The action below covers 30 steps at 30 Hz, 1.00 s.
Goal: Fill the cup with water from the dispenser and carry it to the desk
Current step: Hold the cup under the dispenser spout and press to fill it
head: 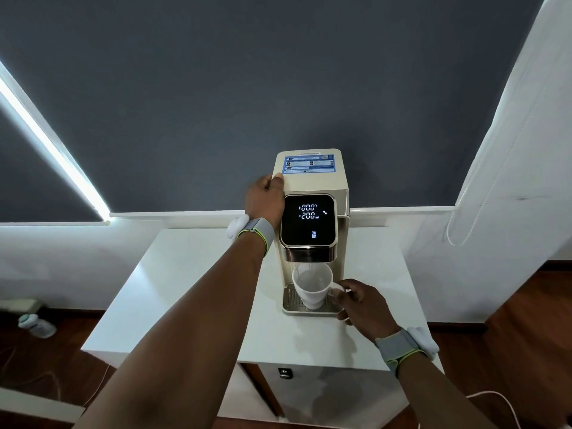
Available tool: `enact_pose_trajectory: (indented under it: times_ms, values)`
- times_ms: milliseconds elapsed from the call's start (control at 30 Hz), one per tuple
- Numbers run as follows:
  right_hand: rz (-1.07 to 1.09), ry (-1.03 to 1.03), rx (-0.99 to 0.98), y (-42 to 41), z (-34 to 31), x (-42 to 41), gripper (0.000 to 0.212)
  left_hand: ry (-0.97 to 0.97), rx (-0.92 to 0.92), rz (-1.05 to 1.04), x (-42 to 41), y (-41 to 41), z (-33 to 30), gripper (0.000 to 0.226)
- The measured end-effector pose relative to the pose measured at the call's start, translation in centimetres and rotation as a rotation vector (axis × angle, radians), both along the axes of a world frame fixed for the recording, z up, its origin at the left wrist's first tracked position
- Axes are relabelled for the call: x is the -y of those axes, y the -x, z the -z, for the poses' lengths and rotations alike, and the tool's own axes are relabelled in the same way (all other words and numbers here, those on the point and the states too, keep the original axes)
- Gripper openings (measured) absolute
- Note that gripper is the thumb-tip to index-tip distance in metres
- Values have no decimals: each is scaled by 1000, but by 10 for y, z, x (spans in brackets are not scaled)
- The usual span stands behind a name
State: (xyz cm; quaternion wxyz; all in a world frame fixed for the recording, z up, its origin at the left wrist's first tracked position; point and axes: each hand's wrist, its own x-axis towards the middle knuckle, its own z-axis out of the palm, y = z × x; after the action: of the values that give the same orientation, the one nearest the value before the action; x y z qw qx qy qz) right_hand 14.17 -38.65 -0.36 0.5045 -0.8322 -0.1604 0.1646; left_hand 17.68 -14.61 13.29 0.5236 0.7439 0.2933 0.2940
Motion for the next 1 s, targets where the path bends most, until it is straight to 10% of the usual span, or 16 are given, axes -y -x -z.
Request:
enact_pose_trajectory:
  times_ms: [1000]
  values:
    - [0, -3, 4, 2, 0, 1, 8, -24, -11, 0, -1, 1, 0, 27]
